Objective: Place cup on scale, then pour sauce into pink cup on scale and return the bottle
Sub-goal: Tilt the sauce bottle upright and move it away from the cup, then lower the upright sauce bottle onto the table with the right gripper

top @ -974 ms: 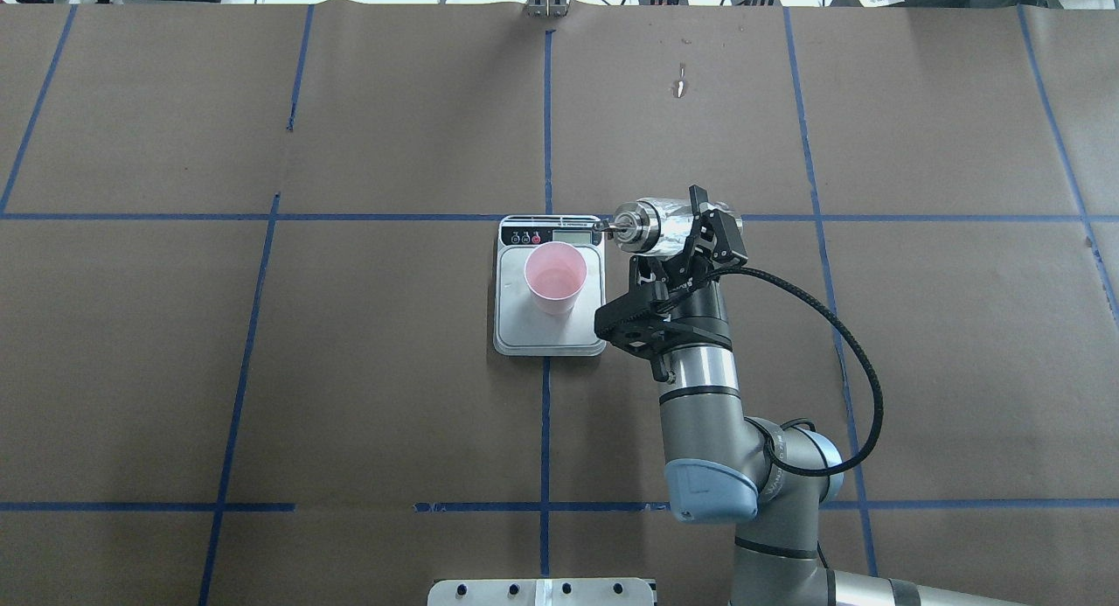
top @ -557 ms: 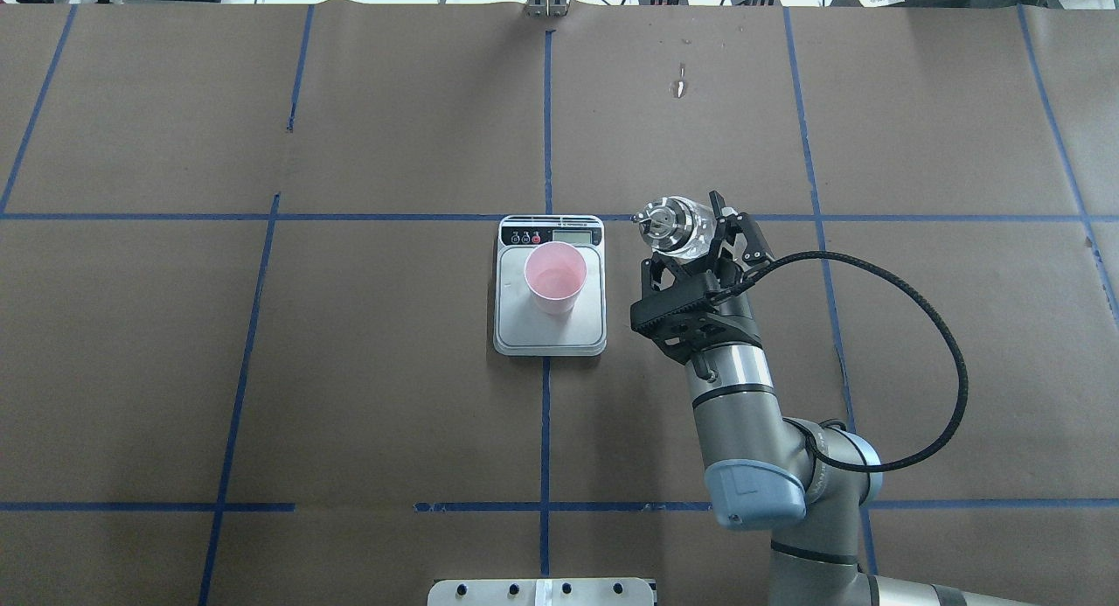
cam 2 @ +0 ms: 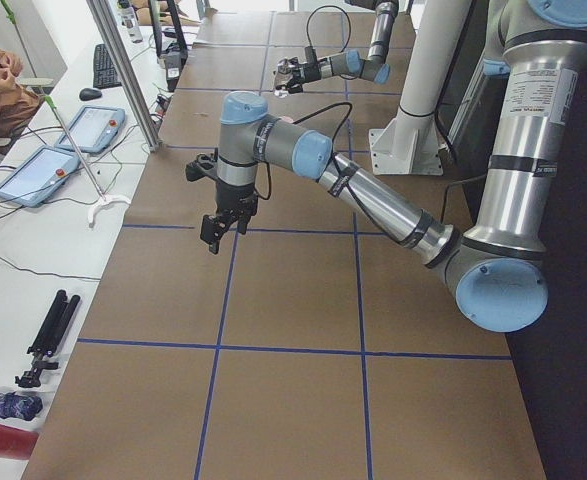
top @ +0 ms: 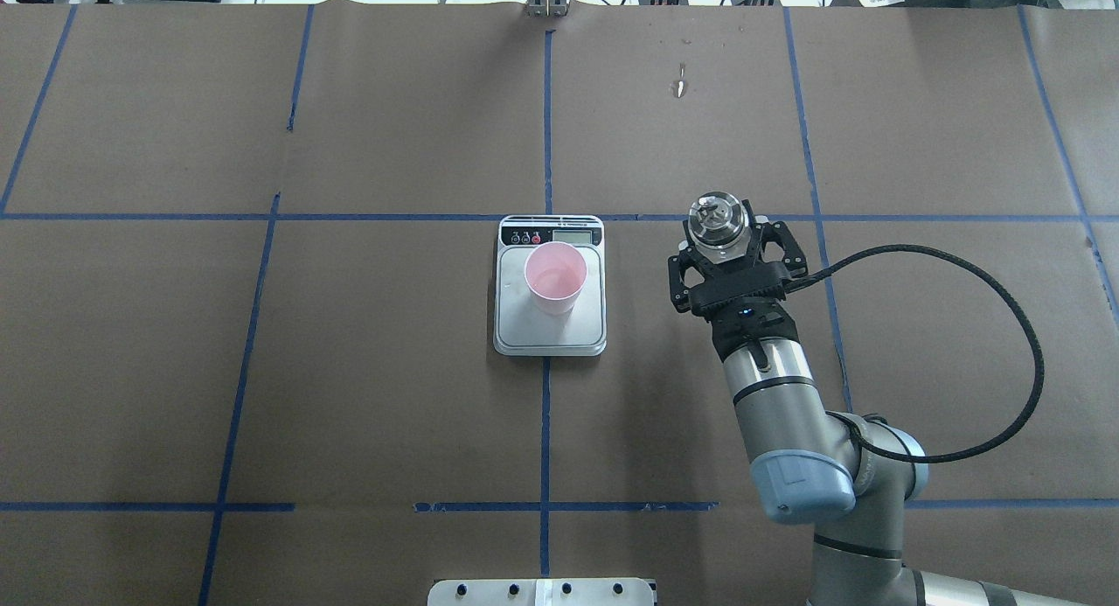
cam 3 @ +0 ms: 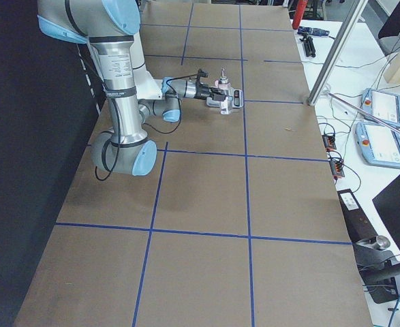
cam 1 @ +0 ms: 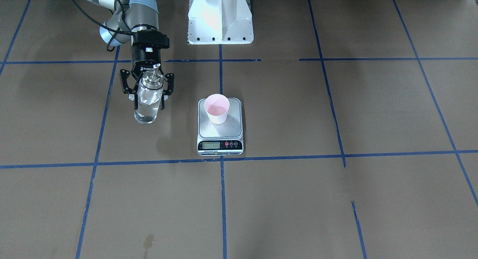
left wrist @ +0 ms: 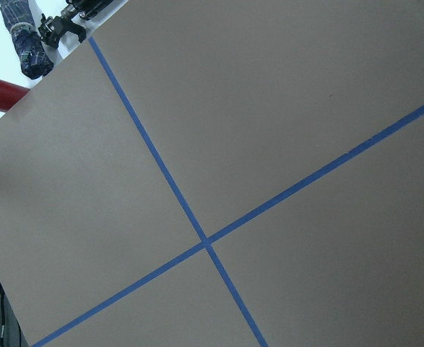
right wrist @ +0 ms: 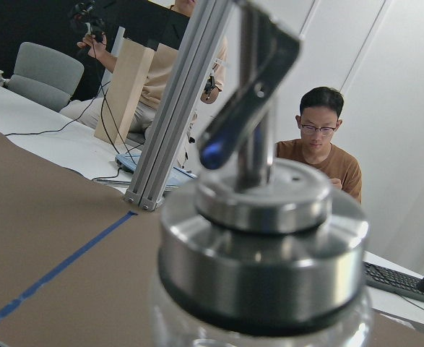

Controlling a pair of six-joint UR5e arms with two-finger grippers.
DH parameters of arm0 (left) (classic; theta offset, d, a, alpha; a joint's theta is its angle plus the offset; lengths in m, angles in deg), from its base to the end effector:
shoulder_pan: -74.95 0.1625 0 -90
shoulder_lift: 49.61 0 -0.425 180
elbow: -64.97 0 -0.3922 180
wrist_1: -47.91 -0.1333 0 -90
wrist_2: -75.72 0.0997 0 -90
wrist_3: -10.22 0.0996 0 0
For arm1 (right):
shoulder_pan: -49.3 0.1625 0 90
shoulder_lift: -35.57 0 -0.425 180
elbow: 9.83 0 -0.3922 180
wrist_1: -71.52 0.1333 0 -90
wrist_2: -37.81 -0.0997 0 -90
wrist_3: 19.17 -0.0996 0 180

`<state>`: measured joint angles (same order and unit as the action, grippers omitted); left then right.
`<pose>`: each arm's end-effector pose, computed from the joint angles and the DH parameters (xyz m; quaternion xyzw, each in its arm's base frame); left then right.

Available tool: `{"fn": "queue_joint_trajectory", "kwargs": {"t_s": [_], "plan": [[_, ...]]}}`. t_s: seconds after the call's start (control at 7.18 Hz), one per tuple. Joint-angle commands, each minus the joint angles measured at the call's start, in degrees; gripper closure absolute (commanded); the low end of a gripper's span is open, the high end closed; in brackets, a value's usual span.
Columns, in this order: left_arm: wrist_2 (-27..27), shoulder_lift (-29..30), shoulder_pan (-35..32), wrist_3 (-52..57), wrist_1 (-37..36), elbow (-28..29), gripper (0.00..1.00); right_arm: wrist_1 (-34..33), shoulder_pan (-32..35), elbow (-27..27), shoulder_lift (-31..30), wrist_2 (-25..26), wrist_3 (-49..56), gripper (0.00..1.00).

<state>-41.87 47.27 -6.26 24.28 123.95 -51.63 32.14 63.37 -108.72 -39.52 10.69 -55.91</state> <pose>-0.0095 -0.5089 0.4180 0.1753 0.2272 0.2292 0.9301 -0.4686 -0.3463 0.3311 0.6318 -0.1991 0.0693 0.7459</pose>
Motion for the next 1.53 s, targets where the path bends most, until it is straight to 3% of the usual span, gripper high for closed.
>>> {"fn": "queue_joint_trajectory", "kwargs": {"t_s": [0.0,0.84,1.39], "plan": [[0.00,-0.02,0.00,0.00,-0.01,-0.73,0.00,0.00,1.65,-2.44,-4.88,-1.09,-8.50,1.00],[0.09,0.07,0.00,-0.09,-0.10,-2.32,0.00,0.00,6.41,-2.37,-15.34,-9.62,-25.11,1.00],[0.18,0.15,0.00,-0.09,-0.10,-2.41,0.00,-0.09,6.94,-2.36,-16.23,-16.90,-31.72,1.00]]}}
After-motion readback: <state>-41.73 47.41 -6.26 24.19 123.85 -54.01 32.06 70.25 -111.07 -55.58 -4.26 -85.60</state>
